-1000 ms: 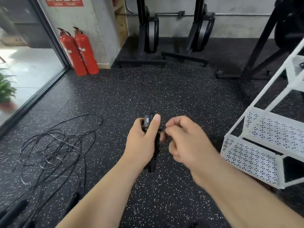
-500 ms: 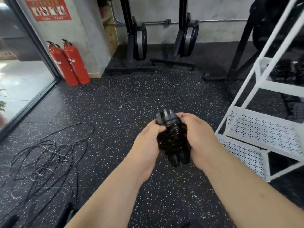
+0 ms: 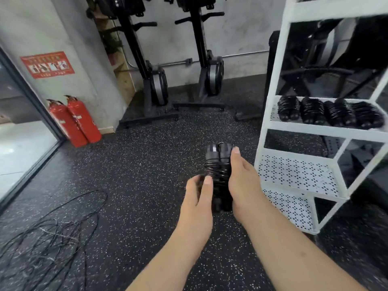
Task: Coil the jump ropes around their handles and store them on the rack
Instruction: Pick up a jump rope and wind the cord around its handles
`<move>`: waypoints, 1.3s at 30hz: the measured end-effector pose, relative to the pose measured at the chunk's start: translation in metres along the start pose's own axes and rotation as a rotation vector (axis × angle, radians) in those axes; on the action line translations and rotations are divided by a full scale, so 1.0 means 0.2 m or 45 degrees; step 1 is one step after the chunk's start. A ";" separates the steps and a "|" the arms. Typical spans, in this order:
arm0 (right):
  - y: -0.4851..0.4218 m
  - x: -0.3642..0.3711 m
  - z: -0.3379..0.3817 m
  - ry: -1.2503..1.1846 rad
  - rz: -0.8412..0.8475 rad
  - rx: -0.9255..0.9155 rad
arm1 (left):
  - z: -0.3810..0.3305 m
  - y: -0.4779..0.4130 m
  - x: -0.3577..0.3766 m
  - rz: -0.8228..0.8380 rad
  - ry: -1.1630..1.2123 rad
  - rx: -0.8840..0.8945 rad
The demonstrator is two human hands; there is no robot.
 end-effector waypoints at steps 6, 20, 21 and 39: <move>-0.09 -0.28 0.07 -0.214 -0.111 0.201 | -0.14 0.00 0.31 0.044 -0.295 0.264; -0.31 -0.66 0.36 -0.205 -0.255 -0.122 | -0.22 -0.29 0.84 0.283 -0.021 0.152; -0.31 -0.66 0.37 -0.200 -0.277 -0.170 | -0.22 -0.31 0.86 0.297 0.015 0.138; -0.41 -0.81 0.28 -0.226 -0.819 -0.250 | -0.05 -0.43 1.14 0.643 0.266 -0.211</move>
Point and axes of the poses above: each hand's wrist, its own y-axis away from the middle knuckle, its own x-axis out of the palm, z = x × y, the point moved 8 cm from there along -y, towards the middle knuckle, and after that the axes turned 13 degrees about x, right-handed, at the moved point
